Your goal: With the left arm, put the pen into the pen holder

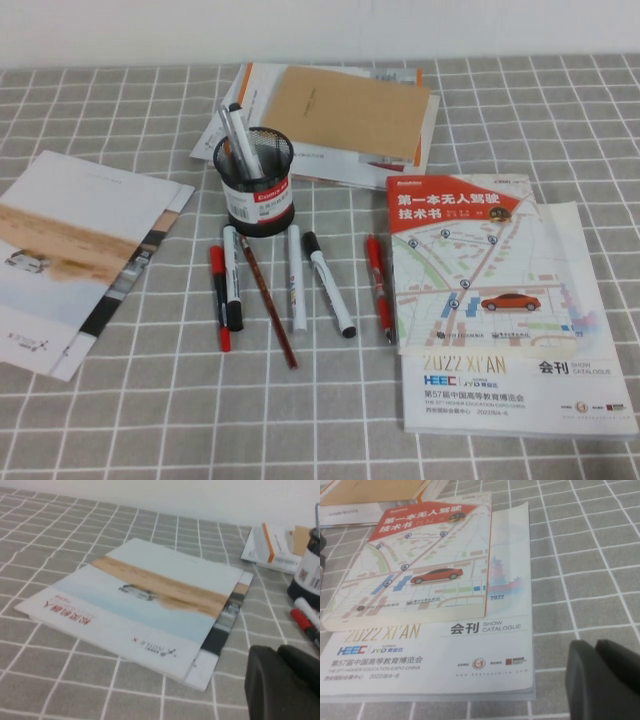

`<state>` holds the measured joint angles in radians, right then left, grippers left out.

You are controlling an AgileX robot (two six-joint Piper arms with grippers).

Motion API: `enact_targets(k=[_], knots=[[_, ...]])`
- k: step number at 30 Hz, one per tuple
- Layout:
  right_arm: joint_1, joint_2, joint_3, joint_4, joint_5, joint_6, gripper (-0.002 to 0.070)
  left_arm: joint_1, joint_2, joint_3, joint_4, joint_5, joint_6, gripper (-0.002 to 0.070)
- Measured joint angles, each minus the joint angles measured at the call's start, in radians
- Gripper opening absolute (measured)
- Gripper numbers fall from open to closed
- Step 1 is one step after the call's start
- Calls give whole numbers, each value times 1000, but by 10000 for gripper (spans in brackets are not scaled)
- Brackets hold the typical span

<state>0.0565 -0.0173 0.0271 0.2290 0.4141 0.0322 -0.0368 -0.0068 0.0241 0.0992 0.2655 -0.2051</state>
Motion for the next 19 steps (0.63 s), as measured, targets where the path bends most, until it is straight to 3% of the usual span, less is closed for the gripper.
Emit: enact_targets(k=[8, 19], knots=[[0, 0, 0, 4, 0, 0, -13, 0, -4, 0, -26, 112, 118, 0], [0, 0, 0, 8, 0, 0, -13, 0, -4, 0, -29, 114, 141, 0]])
